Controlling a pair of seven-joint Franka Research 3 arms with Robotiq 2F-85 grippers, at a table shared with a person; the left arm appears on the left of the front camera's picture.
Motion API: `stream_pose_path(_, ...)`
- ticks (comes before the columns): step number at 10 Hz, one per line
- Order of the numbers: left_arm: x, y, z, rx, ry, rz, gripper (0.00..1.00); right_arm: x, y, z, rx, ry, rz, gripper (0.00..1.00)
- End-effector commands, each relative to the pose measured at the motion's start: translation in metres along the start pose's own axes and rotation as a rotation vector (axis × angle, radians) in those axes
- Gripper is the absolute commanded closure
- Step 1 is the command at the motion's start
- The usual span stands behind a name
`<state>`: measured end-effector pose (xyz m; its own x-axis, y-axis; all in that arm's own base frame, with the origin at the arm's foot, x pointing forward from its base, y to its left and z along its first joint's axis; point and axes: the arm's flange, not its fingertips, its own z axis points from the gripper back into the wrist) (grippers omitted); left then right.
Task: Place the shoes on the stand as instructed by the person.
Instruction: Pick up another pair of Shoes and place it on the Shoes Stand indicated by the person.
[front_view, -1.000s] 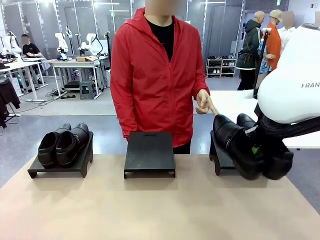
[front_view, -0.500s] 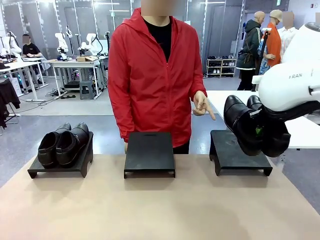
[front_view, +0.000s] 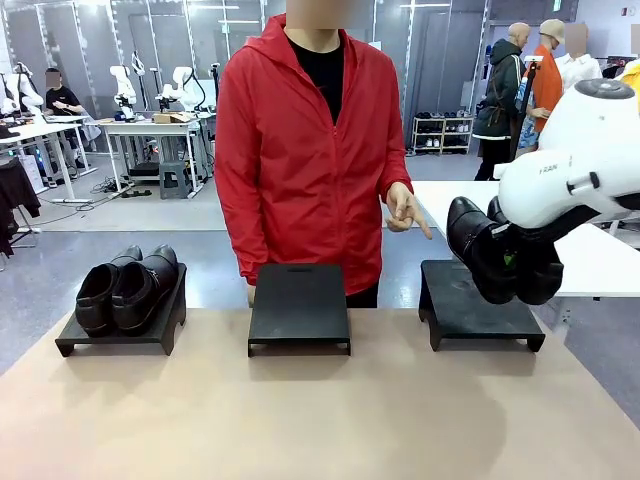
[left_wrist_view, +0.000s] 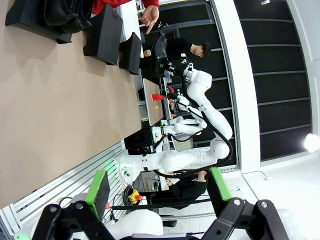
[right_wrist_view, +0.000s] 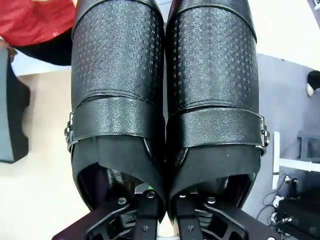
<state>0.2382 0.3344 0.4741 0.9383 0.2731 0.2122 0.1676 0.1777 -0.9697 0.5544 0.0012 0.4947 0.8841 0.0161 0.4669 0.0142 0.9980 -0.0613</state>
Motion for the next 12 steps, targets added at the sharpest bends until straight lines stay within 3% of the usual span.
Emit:
stream_pose_path(1, -0.001, -0.001, -0.001, -0.012, -0.009, -0.027, 0.0, 0.023, 0.001, -0.012, -0.009, -0.056, -0.01, 0.93)
stream_pose_path(8, -0.001, -0.001, -0.001, -0.012, -0.009, -0.027, 0.0, 0.038, 0.016, -0.072, 0.024, -0.064, -0.094, 0.93)
stream_pose_path(12, -0.001, -0.001, -0.001, -0.012, -0.009, -0.027, 0.0, 0.034, 0.017, -0.08, 0.065, -0.039, -0.128, 0.93)
